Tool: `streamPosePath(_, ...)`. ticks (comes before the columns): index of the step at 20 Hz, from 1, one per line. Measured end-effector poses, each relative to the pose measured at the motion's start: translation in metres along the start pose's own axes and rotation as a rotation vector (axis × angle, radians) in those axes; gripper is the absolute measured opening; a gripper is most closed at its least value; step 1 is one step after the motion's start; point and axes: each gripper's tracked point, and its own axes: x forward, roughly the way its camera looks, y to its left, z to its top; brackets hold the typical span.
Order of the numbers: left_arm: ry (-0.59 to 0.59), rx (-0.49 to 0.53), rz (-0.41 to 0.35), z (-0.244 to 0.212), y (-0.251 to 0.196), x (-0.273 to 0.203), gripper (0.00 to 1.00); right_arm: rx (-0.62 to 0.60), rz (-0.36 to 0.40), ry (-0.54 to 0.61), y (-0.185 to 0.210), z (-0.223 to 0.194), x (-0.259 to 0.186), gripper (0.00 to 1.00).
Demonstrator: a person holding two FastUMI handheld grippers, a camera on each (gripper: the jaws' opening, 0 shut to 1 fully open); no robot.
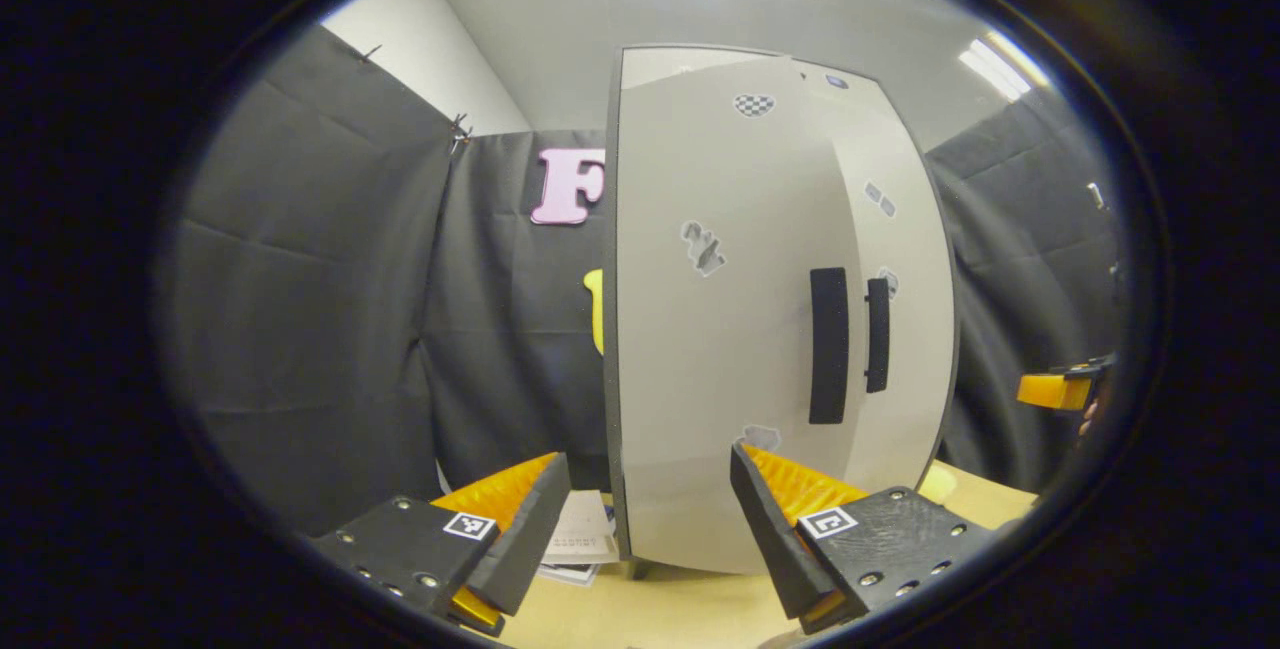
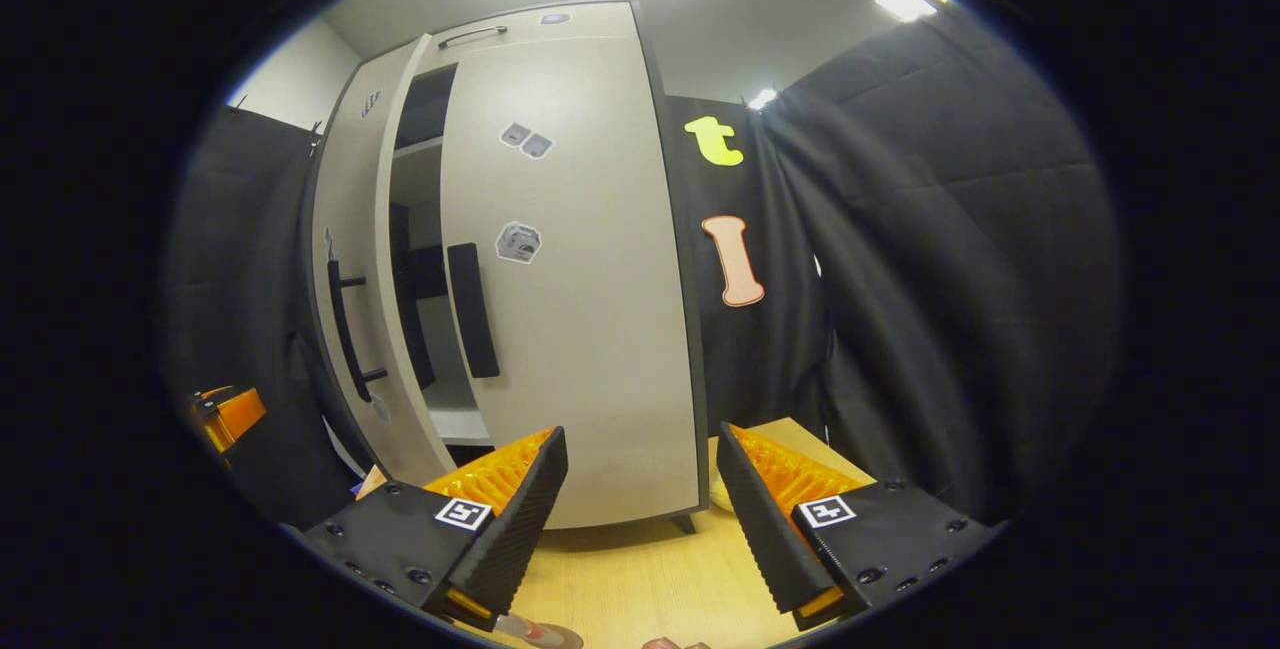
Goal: Grasp the bottle in the cabinet with the left hand and place it on the coaster, then close the right door with the right hand and the left door with the left hand.
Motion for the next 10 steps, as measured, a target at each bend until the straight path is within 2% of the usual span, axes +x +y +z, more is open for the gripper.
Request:
streamPosePath(2, -0.009, -0.004, 0.009, 0.0, 0.005, -0.001, 0.94, -0.009, -0.009, -0.001, -0.002, -0.003, -0.002, 0.95)
streamPosePath(3, -0.008, -0.005, 0.02, -0.002, 0.009, -0.003, 0.99, -0.013, -0.012, 0.001, -0.003, -0.004, -0.002, 0.95)
streamPosePath(4, -0.004, -0.007, 0.03, -0.005, 0.012, -0.006, 0.99, -0.017, -0.016, 0.008, -0.004, -0.005, -0.001, 0.95)
streamPosePath(5, -0.003, -0.008, 0.042, -0.006, 0.015, -0.006, 0.94, -0.021, -0.018, 0.008, -0.006, -0.005, -0.002, 0.95)
streamPosePath(7, -0.008, -0.014, 0.05, -0.006, 0.016, -0.005, 0.94, -0.034, -0.044, -0.008, -0.014, -0.005, -0.003, 0.92)
streamPosePath(9, -0.008, -0.005, 0.033, -0.006, 0.012, -0.003, 0.94, -0.034, -0.062, -0.002, -0.018, -0.009, -0.006, 0.92)
streamPosePath(10, -0.009, 0.008, 0.034, -0.007, 0.012, -0.002, 0.94, -0.032, -0.064, 0.007, -0.018, -0.012, -0.006, 0.95)
